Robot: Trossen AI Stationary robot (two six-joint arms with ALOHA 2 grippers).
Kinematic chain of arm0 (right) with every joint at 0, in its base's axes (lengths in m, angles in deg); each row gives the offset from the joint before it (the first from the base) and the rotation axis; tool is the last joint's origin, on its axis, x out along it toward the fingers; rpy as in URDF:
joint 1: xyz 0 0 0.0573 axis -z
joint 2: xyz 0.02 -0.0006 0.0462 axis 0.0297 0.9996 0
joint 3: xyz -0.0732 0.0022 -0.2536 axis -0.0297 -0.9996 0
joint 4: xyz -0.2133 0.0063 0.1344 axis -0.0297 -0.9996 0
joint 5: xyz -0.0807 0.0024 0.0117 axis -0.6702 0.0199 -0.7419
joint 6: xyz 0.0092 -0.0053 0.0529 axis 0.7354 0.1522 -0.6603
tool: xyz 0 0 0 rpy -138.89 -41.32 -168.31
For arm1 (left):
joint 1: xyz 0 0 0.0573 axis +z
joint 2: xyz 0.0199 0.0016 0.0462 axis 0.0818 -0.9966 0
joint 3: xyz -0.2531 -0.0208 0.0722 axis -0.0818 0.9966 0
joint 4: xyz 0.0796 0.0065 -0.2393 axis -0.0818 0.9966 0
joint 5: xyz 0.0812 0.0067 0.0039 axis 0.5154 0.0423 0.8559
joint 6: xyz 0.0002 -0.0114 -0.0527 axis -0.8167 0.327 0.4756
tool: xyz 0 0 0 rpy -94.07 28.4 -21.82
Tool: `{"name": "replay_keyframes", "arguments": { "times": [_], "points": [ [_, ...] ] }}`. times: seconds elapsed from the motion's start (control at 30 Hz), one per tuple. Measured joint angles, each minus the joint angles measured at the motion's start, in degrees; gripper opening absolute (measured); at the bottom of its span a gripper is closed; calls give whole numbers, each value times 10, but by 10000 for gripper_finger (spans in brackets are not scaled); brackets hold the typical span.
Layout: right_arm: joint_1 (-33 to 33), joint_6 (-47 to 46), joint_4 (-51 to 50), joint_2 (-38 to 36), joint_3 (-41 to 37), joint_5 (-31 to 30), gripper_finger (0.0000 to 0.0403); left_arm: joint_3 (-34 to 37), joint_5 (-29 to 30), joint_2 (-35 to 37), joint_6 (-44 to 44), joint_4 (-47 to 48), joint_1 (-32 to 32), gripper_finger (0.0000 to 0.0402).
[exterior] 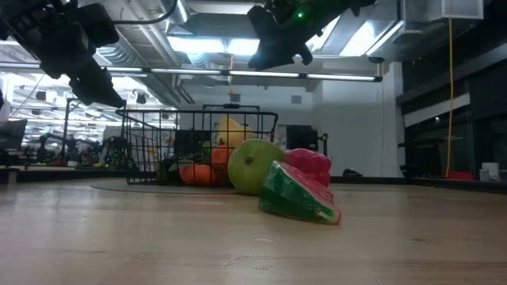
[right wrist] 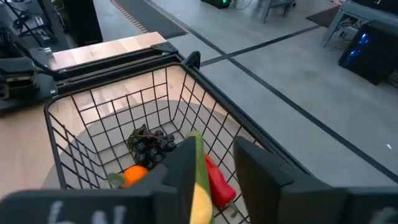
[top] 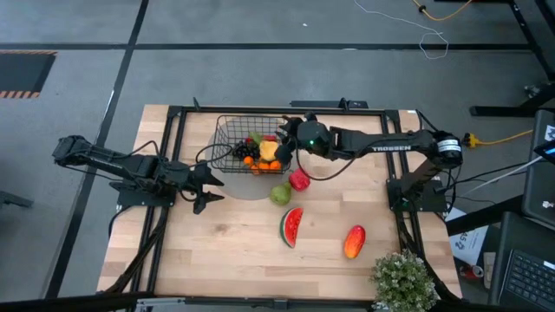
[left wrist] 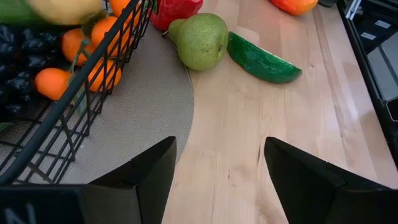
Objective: Build produce basket
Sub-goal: Put the red bell pepper into the wire basket
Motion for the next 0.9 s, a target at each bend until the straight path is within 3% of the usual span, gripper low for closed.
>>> {"name": "replay_keyframes", "arguments": {
  "times": [0.33,0.63,0.9],
  "points": [
    [-3,0,-15,-11,0,2,176,0,0,0,0,0,0,241],
    [-31,-105,-213,-52,0,84,178,0,0,0,-1,2,0,241],
    [-72,-204,-370,-53,-2,112,177,0,0,0,-1,2,0,241]
  ]
}}
